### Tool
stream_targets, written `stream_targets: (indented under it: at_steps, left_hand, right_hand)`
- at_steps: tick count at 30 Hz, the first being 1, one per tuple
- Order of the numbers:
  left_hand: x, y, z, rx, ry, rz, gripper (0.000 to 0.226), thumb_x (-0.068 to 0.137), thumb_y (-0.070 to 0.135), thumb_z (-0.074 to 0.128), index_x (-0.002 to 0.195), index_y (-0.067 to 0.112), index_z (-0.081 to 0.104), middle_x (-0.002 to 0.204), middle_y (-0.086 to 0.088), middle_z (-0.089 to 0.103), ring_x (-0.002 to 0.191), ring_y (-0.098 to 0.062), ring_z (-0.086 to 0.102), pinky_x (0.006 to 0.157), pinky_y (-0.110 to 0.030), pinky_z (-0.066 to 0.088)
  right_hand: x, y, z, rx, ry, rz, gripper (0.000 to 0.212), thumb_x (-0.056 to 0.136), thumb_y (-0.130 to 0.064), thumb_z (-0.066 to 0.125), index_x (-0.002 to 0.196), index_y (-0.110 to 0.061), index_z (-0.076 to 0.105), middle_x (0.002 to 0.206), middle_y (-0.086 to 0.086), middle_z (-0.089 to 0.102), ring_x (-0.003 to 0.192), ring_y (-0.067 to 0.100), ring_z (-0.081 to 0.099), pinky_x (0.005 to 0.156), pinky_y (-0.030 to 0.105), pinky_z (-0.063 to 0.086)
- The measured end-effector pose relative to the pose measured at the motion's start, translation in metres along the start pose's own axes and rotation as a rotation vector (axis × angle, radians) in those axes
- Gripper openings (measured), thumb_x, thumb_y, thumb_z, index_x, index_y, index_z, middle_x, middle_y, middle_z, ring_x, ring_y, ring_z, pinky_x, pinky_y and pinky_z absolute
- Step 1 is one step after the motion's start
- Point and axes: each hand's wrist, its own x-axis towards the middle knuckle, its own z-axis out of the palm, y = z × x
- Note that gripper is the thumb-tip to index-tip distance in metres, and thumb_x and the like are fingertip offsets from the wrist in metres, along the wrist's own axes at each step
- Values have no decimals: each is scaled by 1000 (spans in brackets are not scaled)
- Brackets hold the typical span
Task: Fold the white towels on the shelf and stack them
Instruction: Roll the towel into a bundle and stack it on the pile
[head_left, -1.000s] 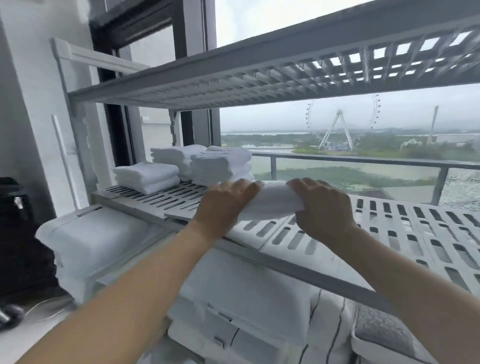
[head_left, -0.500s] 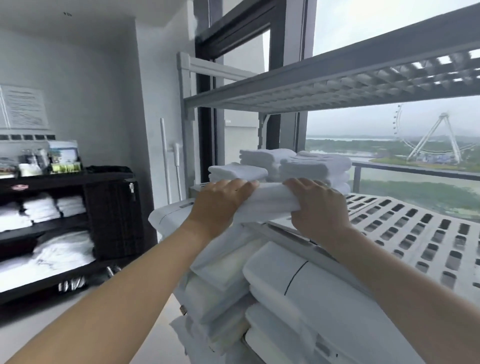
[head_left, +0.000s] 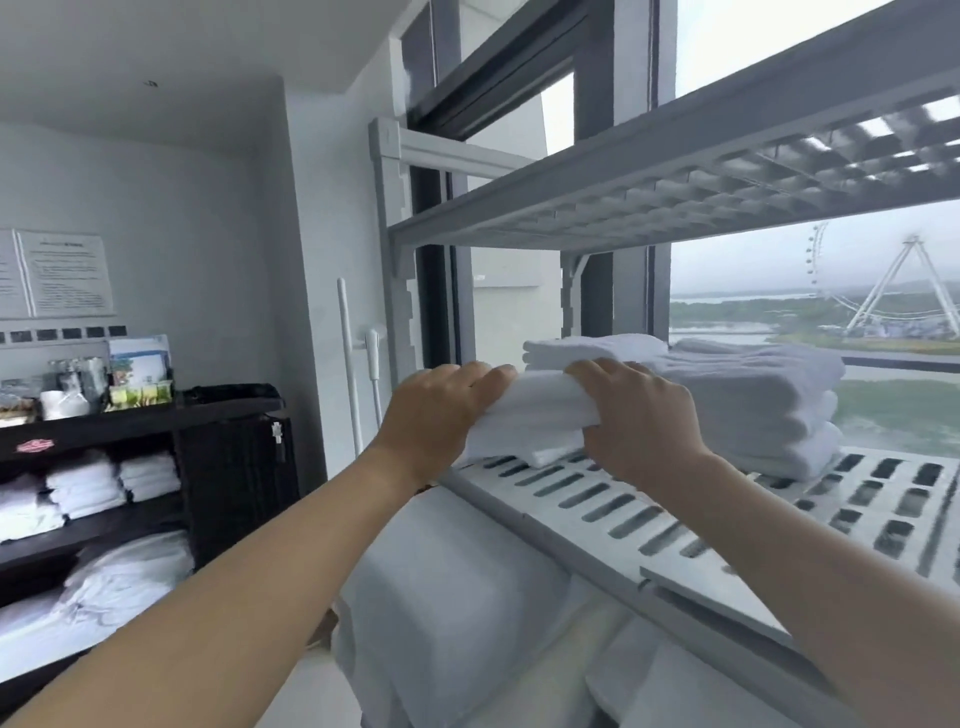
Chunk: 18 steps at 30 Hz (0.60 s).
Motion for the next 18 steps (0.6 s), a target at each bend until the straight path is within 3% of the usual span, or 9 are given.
stream_targets:
  at_steps: [2,5,9,13,18]
  left_hand:
    - [14,-17,23,9,21,22,74,54,-9,69,117,22,46,86,4,65,55,-18,55,45,-24,38]
    - [34,-40,52,-13,57,54,68,60,-7,70,117,21,48,90,2,65,62,-19,59,48,-26,42]
    - [59,-69,91,-68,116,93,64,64,-3,72,118,20,46,95,-1,64,74,-22,60,56,-32,50]
    - [87,-96,133,-128,187,130,65,63,-3,73,118,19,46,95,-3,63,75,-23,58,57,-35,53]
    - [129,-125,188,-234,266,212,65,64,-3,71,118,19,42,97,-7,62,77,-29,58,60,-40,53]
  right_hand:
    - [22,2,15,9,16,8,50,78,-12,55,124,-29,47,115,-8,59,105,19,55,69,26,35]
    - [50,4,33,8,48,26,54,80,-14,54,130,-31,43,119,-10,58,109,18,54,71,25,34]
    - [86,6,56,-31,81,67,46,78,-14,56,121,-27,48,116,-9,59,106,17,55,73,27,40]
    - [122,10,80,-78,163,105,44,74,-8,57,114,-24,52,111,-8,60,101,19,56,68,27,38]
    - [164,17,111,-214,281,150,47,65,-4,64,108,-21,58,104,-5,66,94,23,62,71,30,49]
